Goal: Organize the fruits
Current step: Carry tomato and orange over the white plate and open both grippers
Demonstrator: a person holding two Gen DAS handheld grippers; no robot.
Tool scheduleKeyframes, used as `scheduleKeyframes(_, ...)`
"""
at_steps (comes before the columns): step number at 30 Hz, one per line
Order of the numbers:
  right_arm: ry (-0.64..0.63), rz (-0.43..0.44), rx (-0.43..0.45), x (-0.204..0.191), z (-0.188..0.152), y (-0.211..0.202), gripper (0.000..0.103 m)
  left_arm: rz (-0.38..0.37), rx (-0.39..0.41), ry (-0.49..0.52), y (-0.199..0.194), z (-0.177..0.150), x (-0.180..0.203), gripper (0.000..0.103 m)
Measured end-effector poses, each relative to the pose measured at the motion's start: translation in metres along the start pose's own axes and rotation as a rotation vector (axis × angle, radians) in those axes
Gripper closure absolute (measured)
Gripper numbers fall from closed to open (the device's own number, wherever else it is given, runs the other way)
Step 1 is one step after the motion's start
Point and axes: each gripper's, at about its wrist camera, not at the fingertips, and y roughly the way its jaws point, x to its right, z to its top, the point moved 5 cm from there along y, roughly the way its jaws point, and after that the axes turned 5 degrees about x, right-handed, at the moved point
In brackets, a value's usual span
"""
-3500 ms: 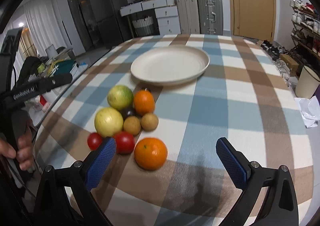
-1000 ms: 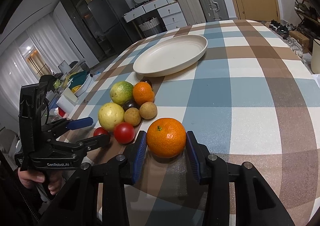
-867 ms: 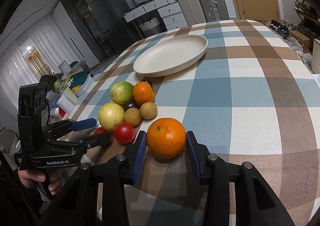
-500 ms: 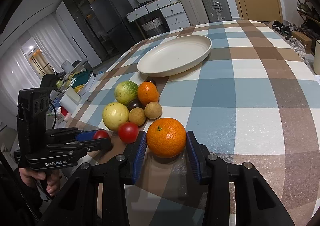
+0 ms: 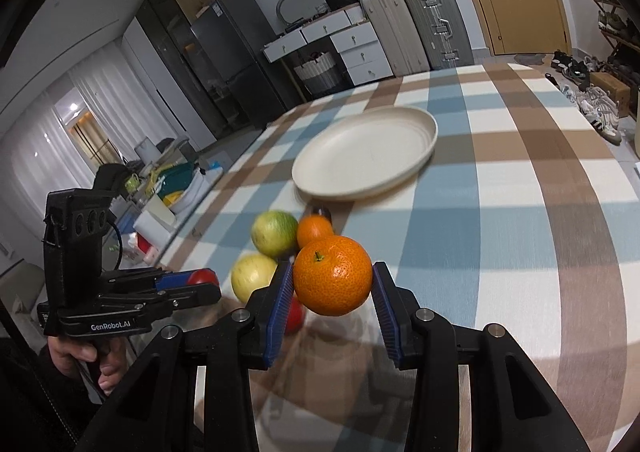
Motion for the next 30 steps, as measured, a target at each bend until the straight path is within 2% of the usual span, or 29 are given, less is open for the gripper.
scheduleKeyframes(8, -0.045, 0.016, 0.028, -0.005, 0.048, 0.014, 0.063, -0.007, 0.044, -0.013, 0.011, 0.078, -0.012, 0.076)
scheduleKeyframes(16, -0.076, 0.013, 0.040, 0.001, 0.102, 0.043, 0.063, 0.017, 0.046, 0.006, 0.050, 0.149, -0.020, 0.076)
scheduleKeyframes(23, -0.092, -0.005, 0.024, 0.016, 0.141, 0.077, 0.063, 0.053, 0.008, 0.063, 0.103, 0.191, -0.028, 0.076)
scheduleKeyframes(30, -0.068, -0.035, -0.021, 0.041, 0.162, 0.120, 0.063, 0.015, -0.049, 0.031, 0.162, 0.218, -0.046, 0.076)
